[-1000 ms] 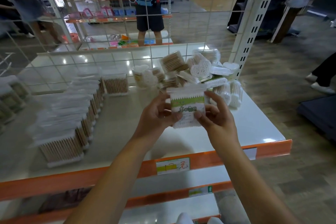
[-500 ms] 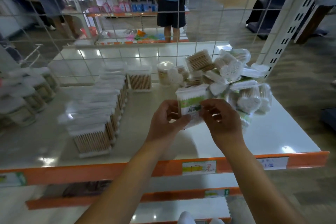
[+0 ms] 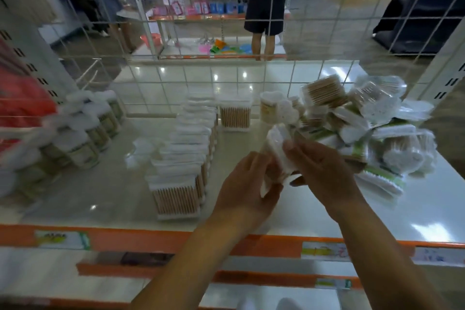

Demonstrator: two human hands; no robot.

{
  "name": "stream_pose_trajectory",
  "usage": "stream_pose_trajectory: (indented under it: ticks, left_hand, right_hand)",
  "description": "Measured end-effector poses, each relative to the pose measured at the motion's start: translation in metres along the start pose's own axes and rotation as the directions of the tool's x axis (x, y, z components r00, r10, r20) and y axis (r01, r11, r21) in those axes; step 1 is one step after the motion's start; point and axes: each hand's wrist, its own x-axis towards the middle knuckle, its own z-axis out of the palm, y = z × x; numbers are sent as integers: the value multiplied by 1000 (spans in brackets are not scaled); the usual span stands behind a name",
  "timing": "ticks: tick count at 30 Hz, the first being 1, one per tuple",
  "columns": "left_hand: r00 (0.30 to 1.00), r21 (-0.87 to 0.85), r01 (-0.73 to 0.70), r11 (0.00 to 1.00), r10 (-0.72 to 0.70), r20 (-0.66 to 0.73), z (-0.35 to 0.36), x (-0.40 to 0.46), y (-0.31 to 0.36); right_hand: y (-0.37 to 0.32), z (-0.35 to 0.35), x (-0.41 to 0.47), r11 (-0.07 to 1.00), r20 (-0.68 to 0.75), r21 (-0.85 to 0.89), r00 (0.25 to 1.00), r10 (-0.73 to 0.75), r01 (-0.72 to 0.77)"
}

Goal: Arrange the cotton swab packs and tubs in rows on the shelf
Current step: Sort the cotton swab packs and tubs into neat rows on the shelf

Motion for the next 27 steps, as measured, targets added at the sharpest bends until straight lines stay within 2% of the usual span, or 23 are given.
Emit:
stream_pose_trajectory:
  ticks: [2, 5, 9, 12, 16, 21, 27]
  left_hand:
    - [999, 55, -45, 997, 46, -10, -6, 0, -7]
    - [990, 100, -136, 986, 137, -10, -19, 4, -18]
    - [974, 186, -224, 957, 215, 67, -50, 15, -33]
    - [980, 276, -190, 942, 164, 112, -77, 24, -46]
    - [987, 304, -49, 951, 0, 159, -105, 20, -62]
    - [970, 341, -85, 936, 1, 241, -120, 7, -74]
    - [972, 351, -105, 931, 22, 233, -118, 3, -77]
  right_hand:
    - [-5, 7, 3, 993, 30, -104, 998, -50, 53]
    - [-9, 11, 14, 980, 48, -168, 994, -95, 102]
    - [-16, 15, 46, 928, 68, -310, 978, -195, 206]
    - [-16, 25, 79, 846, 88, -462, 963, -254, 265]
    - [-7, 42, 112, 774, 161, -551, 950, -268, 312]
    - [-2, 60, 140, 691, 201, -628, 933, -298, 356]
    - [12, 74, 156, 607, 112, -721, 920, -375, 335]
